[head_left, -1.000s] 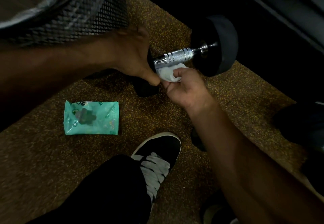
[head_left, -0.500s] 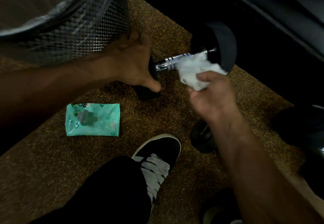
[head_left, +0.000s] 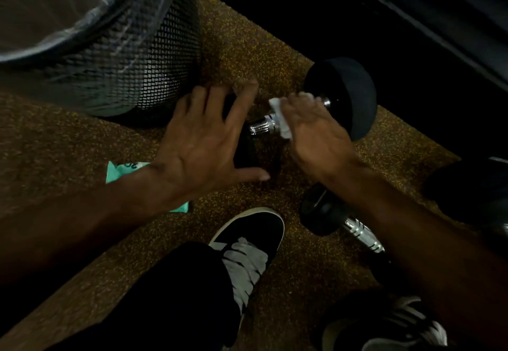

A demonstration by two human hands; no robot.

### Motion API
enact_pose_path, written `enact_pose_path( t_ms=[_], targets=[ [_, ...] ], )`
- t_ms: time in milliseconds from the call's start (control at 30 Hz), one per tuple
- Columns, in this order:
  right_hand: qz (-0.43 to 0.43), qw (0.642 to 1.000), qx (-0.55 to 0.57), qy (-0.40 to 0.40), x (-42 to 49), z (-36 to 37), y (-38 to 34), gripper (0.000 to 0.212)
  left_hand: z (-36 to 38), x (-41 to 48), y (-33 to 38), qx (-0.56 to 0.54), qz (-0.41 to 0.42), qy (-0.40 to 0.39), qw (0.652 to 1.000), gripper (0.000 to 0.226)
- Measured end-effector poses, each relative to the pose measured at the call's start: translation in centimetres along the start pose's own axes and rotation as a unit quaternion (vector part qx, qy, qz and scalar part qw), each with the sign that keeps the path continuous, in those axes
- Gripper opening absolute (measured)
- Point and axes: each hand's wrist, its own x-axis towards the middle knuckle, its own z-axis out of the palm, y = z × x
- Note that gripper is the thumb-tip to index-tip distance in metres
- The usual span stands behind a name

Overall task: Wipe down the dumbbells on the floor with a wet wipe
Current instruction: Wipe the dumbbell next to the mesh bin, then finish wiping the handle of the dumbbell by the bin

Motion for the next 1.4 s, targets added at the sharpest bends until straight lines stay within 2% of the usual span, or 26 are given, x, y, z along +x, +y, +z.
enact_pose_path(
  t_ms=[67, 133, 200, 267, 400, 567, 700, 833, 900, 967, 1033, 1100, 1133, 1167, 1200, 1267, 1300, 1333, 1400],
  targets=[
    [0.004, 0.999, 0.050, -0.002, -0.6, -0.2, -0.9, 0.058, 0.0, -0.1, -0.2, -0.026, 0.018, 0.013, 0.999, 0.130],
    [-0.075, 0.994, 0.074, -0.020, -1.7, 0.4, -2.4, 0.053, 0.7, -0.5, 0.3, -0.034, 0.050, 0.004, 0.998, 0.129],
    [-0.137, 0.989, 0.045, -0.030, -2.9, 1.4, -2.7, 0.057, 1.6, -1.3, 1.3, -0.039, 0.079, -0.003, 0.996, 0.127],
    [-0.105, 0.994, 0.036, -0.019, -3.8, 1.8, -1.6, 0.057, 2.1, -2.2, 2.3, -0.037, 0.093, -0.013, 0.995, 0.126],
    [0.035, 0.998, -0.031, 0.029, -5.2, 1.8, -1.1, 0.059, 2.5, -3.4, 3.4, -0.015, 0.088, -0.010, 0.996, 0.125],
    [-0.037, 0.998, -0.035, 0.032, -6.9, 2.7, -1.6, 0.052, 2.8, -4.1, 4.0, -0.005, 0.095, 0.003, 0.995, 0.119],
    [0.065, 0.994, -0.082, 0.035, -7.0, 2.2, 0.1, 0.061, 2.7, -3.9, 3.9, -0.009, 0.094, -0.003, 0.996, 0.121],
    [-0.056, 0.998, 0.000, 0.031, -7.3, 2.7, -2.6, 0.061, 2.4, -3.2, 3.2, -0.025, 0.087, -0.004, 0.996, 0.124],
    [0.038, 0.998, 0.039, 0.020, -6.6, 2.3, -1.4, 0.061, 2.0, -2.7, 2.7, -0.026, 0.079, -0.009, 0.996, 0.126],
    [0.135, 0.988, 0.066, 0.048, -6.0, 2.1, -1.0, 0.063, 1.5, -2.2, 2.1, -0.018, 0.071, -0.009, 0.997, 0.127],
    [0.060, 0.994, 0.074, 0.048, -5.7, 2.0, -2.8, 0.065, 1.2, -1.7, 1.6, -0.008, 0.066, -0.009, 0.998, 0.127],
    [-0.009, 0.987, 0.158, 0.006, -5.4, 1.4, -3.6, 0.062, 0.8, -1.2, 1.1, -0.006, 0.062, -0.026, 0.998, 0.128],
    [0.003, 0.972, 0.236, -0.009, -5.1, 0.5, -3.7, 0.059, 0.5, -0.9, 0.7, -0.004, 0.064, -0.041, 0.997, 0.129],
    [0.050, 0.945, 0.324, -0.008, -5.0, -0.6, -3.3, 0.053, 0.1, -0.6, 0.3, 0.000, 0.071, -0.057, 0.996, 0.130],
    [0.119, 0.897, 0.426, -0.002, -4.9, -1.9, -2.9, 0.046, -0.5, -0.3, -0.1, 0.003, 0.082, -0.070, 0.994, 0.130],
    [0.230, 0.762, 0.605, 0.012, -5.2, -5.1, -2.3, 0.034, -2.3, 0.2, -0.8, -0.029, 0.101, -0.101, 0.989, 0.129],
    [0.256, 0.714, 0.652, 0.023, -5.6, -6.5, -2.1, 0.028, -3.6, 0.6, -0.9, -0.083, 0.097, -0.128, 0.984, 0.128],
    [0.267, 0.686, 0.676, 0.036, -6.0, -8.0, -2.2, 0.024, -5.1, 0.9, -0.9, -0.163, 0.082, -0.165, 0.969, 0.125],
    [0.257, 0.654, 0.710, 0.050, -6.6, -11.3, -2.5, 0.020, -8.6, 1.7, -0.3, -0.365, 0.045, -0.225, 0.902, 0.123]
  ],
)
